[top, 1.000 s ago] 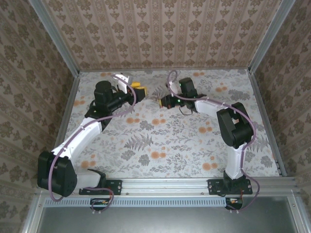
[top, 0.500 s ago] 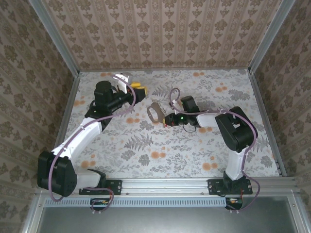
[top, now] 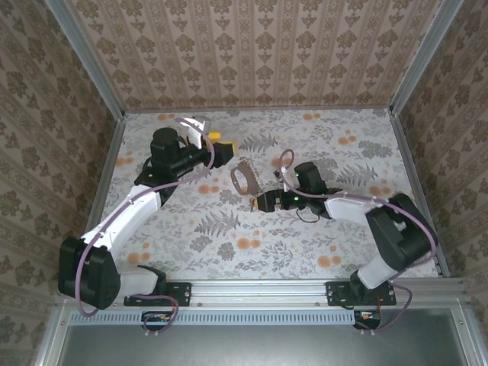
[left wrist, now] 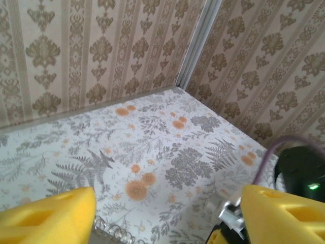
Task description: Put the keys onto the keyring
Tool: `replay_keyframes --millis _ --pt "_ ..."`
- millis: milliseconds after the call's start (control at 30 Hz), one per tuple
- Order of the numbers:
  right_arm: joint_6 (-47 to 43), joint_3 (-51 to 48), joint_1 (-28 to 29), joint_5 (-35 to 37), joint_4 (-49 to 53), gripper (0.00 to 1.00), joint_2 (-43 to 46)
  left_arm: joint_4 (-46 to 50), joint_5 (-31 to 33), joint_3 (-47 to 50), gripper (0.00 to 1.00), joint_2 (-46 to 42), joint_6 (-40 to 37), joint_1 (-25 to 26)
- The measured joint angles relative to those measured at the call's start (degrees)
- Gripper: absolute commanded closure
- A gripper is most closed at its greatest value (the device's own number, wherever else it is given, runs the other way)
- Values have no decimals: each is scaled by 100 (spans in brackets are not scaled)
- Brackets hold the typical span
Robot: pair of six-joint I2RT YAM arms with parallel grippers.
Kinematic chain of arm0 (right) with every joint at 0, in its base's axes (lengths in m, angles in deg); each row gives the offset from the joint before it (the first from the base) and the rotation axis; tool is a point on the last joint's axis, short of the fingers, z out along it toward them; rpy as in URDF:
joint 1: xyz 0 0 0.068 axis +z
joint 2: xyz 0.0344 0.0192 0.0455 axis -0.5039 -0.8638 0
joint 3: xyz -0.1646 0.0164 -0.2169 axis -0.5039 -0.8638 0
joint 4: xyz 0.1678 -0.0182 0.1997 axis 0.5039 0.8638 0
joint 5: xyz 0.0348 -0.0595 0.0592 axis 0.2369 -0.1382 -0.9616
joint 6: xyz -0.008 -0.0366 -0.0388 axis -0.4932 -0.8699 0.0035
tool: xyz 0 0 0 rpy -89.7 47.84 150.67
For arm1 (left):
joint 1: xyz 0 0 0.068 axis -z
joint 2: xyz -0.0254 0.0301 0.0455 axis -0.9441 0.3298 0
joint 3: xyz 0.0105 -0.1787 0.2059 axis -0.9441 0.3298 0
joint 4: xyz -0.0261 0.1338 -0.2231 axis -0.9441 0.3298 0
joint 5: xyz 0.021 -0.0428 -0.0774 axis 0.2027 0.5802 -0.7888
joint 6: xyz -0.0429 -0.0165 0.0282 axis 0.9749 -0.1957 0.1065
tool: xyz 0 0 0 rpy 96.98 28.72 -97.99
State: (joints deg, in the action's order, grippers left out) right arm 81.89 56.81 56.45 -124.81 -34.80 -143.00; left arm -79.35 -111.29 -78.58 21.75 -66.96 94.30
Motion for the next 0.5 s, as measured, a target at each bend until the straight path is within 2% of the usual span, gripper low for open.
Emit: replay_keyframes --millis 100,200,300,367,500 --pt "-48 -2 -120 299 321 0 905 133 330 122 2 -92 -55 2" --pt "-105 -2 -385 1091 651 0 1836 107 938 448 0 -348 -138 -26" --pt "-103 -26 -623 2465 752 0 2498 -138 1657 1064 0 -793 -348 -118" --pt "-85 -210 -745 3727 501 0 2793 -446 2131 1552 0 -1099 -621 -199" --pt "-339 -896 -1187 5517 -566 0 2664 -723 2942 2197 0 -1526 -1130 -514"
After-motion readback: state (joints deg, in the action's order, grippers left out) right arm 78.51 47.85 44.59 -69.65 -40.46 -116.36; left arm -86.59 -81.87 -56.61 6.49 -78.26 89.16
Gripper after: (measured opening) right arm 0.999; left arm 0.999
